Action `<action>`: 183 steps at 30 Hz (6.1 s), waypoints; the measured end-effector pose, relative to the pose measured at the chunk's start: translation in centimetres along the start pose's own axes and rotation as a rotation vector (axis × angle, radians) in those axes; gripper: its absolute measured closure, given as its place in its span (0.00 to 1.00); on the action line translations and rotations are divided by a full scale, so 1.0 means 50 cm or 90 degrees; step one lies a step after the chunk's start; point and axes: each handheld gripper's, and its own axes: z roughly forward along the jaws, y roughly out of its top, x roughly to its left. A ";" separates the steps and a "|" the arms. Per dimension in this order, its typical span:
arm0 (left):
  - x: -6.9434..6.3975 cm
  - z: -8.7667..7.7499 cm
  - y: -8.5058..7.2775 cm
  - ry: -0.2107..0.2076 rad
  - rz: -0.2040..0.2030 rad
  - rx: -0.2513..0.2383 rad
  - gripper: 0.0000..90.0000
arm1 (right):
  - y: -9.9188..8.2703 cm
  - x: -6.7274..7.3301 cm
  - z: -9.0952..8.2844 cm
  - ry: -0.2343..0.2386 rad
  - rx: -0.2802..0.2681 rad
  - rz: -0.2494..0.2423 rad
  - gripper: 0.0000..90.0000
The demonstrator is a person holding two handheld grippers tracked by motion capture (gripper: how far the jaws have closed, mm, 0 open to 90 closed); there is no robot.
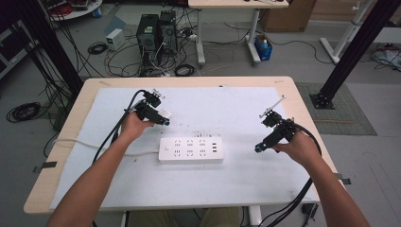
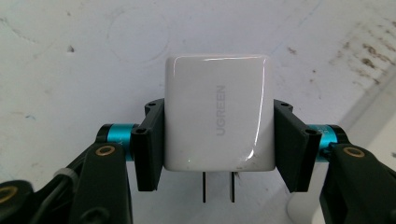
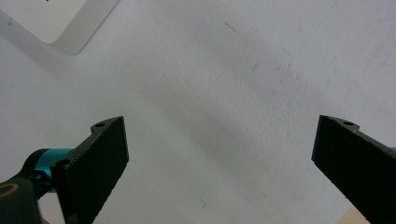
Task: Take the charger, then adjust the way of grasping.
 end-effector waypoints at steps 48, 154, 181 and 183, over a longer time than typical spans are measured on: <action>-0.115 -0.187 -0.060 -0.089 0.191 -0.093 0.47 | 0.016 0.034 -0.010 0.012 -0.002 -0.001 0.04; -0.301 -0.067 0.029 -0.228 0.364 -0.245 0.47 | 0.132 0.145 0.040 0.495 -0.126 0.279 0.49; -0.309 -0.060 0.024 -0.167 0.375 -0.214 0.28 | 0.116 0.136 0.069 0.522 -0.146 0.269 0.69; -0.301 -0.063 0.022 -0.166 0.352 -0.206 0.25 | 0.111 0.131 0.068 0.507 -0.163 0.270 0.69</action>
